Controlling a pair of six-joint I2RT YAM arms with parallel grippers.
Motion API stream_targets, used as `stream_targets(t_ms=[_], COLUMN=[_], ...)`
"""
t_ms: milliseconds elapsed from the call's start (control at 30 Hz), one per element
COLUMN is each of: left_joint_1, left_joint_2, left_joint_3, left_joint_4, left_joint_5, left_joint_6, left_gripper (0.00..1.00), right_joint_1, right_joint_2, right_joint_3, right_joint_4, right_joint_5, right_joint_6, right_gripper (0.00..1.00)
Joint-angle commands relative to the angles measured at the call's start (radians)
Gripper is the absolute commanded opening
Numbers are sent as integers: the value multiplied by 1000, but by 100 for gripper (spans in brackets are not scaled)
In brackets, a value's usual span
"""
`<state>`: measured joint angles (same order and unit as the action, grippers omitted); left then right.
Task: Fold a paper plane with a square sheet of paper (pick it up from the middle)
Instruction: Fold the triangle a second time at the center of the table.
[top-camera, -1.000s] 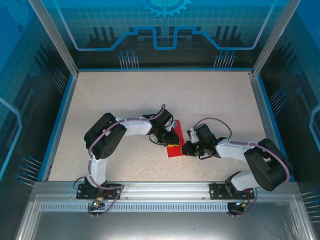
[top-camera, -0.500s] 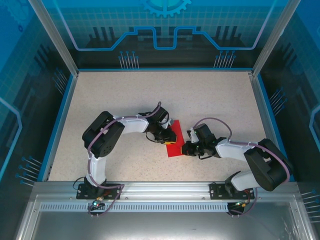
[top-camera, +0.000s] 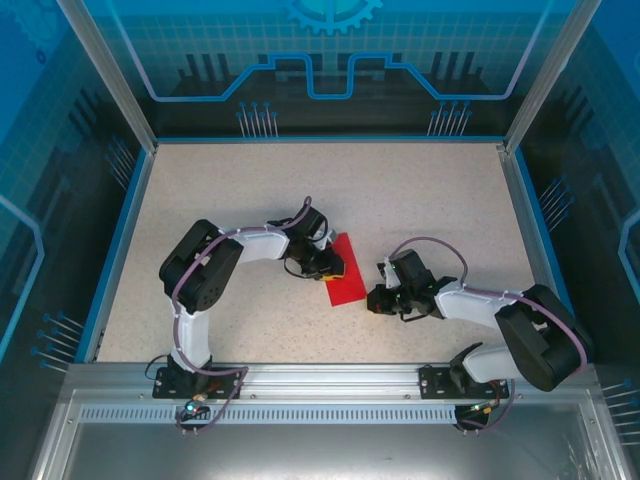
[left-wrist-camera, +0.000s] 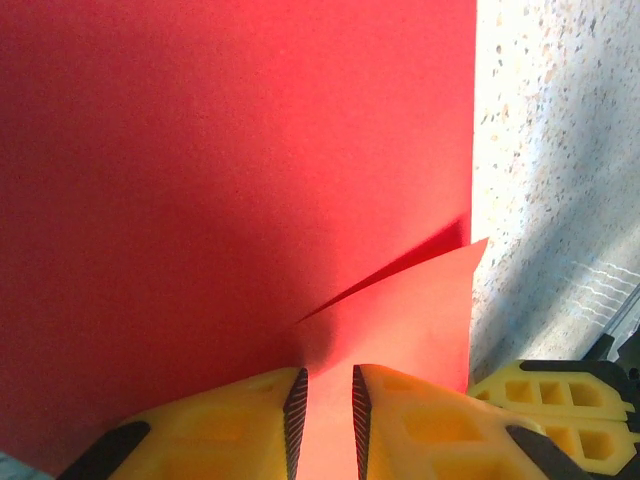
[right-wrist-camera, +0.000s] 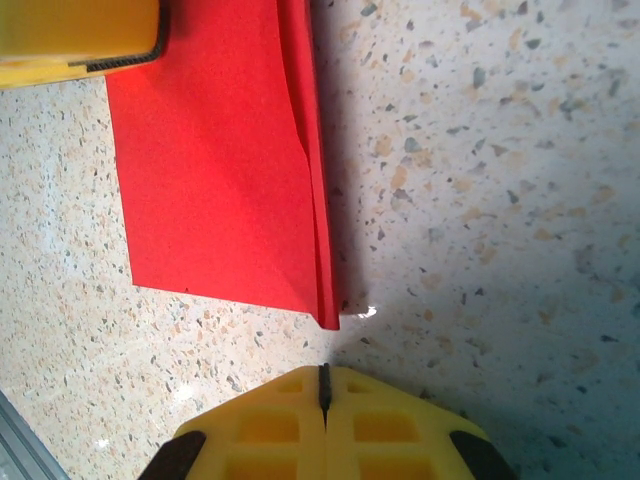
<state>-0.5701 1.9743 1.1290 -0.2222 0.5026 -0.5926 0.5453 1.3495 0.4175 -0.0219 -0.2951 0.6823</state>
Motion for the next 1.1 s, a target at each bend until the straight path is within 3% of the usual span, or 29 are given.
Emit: stream_targets(t_ms=[0, 200, 633, 1067], left_joint_1=[26, 25, 24, 29], left_joint_2=[51, 50, 31, 20], left_joint_3=[-42, -28, -20, 17], left_joint_4=[-73, -86, -87, -141], left_joint_5=[-156, -131, -110, -124], left_joint_6=[36, 63, 74, 118], left_gripper=[25, 25, 25, 26], right_joint_1=[9, -2, -13, -54], right_joint_2=[-33, -93, 208, 295], right_joint_3=[-30, 77, 274, 186], right_joint_4=[-171, -198, -67, -36], right_joint_5=[19, -15, -87, -78], right_joint_6=[14, -13, -67, -115], right_gripper=[0, 0, 0, 0])
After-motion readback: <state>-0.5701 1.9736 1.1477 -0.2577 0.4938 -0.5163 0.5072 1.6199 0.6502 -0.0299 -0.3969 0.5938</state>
